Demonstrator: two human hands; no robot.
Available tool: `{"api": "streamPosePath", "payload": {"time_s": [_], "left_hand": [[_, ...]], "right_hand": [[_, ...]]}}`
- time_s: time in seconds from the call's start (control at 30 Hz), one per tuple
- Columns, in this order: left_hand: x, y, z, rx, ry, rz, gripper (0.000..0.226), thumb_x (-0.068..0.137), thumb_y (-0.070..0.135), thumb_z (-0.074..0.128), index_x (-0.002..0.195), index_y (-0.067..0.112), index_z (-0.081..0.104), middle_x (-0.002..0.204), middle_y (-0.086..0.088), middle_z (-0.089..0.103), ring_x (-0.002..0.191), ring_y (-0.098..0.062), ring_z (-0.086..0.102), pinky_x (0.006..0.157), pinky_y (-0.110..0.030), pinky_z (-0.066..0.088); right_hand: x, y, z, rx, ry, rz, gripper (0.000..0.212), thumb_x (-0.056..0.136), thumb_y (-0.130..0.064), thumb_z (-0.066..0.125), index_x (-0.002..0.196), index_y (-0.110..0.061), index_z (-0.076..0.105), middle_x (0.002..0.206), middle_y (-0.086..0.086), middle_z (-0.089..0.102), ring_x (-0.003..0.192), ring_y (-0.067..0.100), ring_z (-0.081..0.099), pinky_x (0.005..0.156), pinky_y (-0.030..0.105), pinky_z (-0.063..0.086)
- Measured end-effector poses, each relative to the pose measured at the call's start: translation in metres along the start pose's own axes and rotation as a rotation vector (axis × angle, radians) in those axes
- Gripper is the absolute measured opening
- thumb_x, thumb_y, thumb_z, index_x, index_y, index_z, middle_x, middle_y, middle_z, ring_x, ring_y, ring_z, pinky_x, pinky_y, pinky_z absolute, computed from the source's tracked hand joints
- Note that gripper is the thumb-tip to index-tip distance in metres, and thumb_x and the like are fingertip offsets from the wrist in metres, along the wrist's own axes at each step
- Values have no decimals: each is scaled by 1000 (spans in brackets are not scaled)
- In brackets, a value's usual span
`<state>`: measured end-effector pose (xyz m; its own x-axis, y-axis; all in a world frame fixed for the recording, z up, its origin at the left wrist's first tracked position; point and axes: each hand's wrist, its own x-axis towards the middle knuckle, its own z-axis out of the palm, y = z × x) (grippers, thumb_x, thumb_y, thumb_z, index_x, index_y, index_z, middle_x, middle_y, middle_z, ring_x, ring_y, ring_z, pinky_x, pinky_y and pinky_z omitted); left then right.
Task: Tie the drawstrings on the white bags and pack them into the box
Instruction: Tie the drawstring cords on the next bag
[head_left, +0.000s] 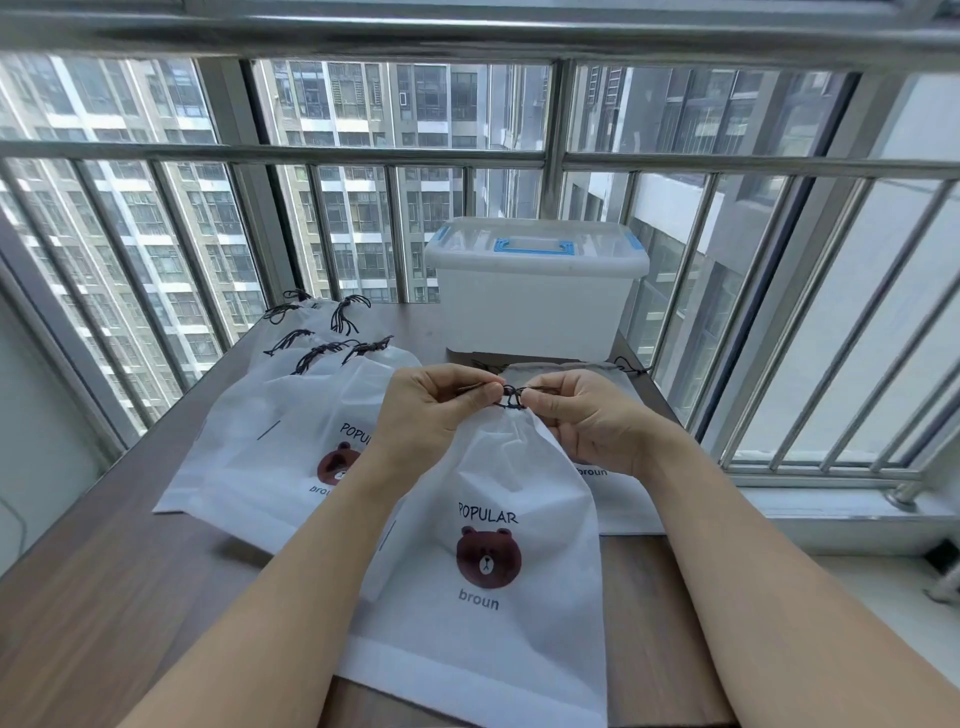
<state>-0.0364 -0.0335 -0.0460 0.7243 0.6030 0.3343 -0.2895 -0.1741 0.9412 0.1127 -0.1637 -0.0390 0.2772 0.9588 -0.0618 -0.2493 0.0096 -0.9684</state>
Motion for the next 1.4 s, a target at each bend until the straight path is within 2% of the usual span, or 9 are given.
{"api": "streamPosePath", "payload": {"time_s": [0.27,0.43,0.5,0.63,0.77,0.87,1.17,1.27,1.4], "left_hand": [[0,0,0,-38,-8,-20,17,68,12,79,85,8,78,81,-10,77,76,-18,72,78,-27,59],[0,-3,3,7,6,15,13,74,-4,77,86,3,76,77,-5,76,74,-14,72,75,-22,57],[-1,-3,6,36,10,43,15,76,-10,75,88,0,75,75,0,76,72,-10,71,72,-18,55],[-2,-1,5,32,20,94,19,77,-10,74,87,6,76,80,0,78,78,-12,74,75,-19,56],[-4,0,5,13,-29,103,19,77,-10,73,89,4,76,88,-7,78,86,-19,75,80,-25,58],[-2,-2,3,60,-11,85,17,77,-8,76,89,3,77,84,-7,78,82,-20,75,81,-27,59],[0,-6,1,84,25,-51,11,87,12,74,92,3,77,87,-16,76,89,-35,73,85,-37,58],[0,-6,1,100,13,-53,11,87,14,74,90,4,77,85,-15,76,85,-31,74,82,-32,59],[0,-6,1,97,-3,-34,7,88,6,73,89,-1,75,83,-17,75,78,-22,73,77,-27,59]], "right_hand": [[8,8,-1,208,-70,-31,30,97,-18,56,117,3,57,102,17,66,90,25,67,86,34,58],[13,12,3,318,-2,52,36,79,-22,79,110,-8,66,90,5,64,77,16,65,77,29,57],[12,10,3,357,52,74,42,82,-19,73,122,-11,69,77,-5,59,70,9,52,74,20,44],[6,2,6,212,42,123,44,93,-39,61,128,-12,65,56,-11,42,50,6,25,64,25,9],[5,1,14,1,101,126,45,89,-53,64,104,-12,73,58,-6,36,56,11,19,57,25,21],[6,3,16,-92,137,44,29,90,-40,67,83,-12,68,57,-5,34,52,11,24,52,22,24],[8,0,15,-309,288,-285,21,99,-3,58,90,8,73,54,1,44,47,10,32,48,22,23],[5,1,15,-637,338,-415,19,94,-15,68,80,-3,75,50,-7,49,48,13,37,49,27,30],[8,6,15,-859,287,-473,32,74,-52,80,78,-20,78,66,8,70,59,31,60,57,41,49]]}}
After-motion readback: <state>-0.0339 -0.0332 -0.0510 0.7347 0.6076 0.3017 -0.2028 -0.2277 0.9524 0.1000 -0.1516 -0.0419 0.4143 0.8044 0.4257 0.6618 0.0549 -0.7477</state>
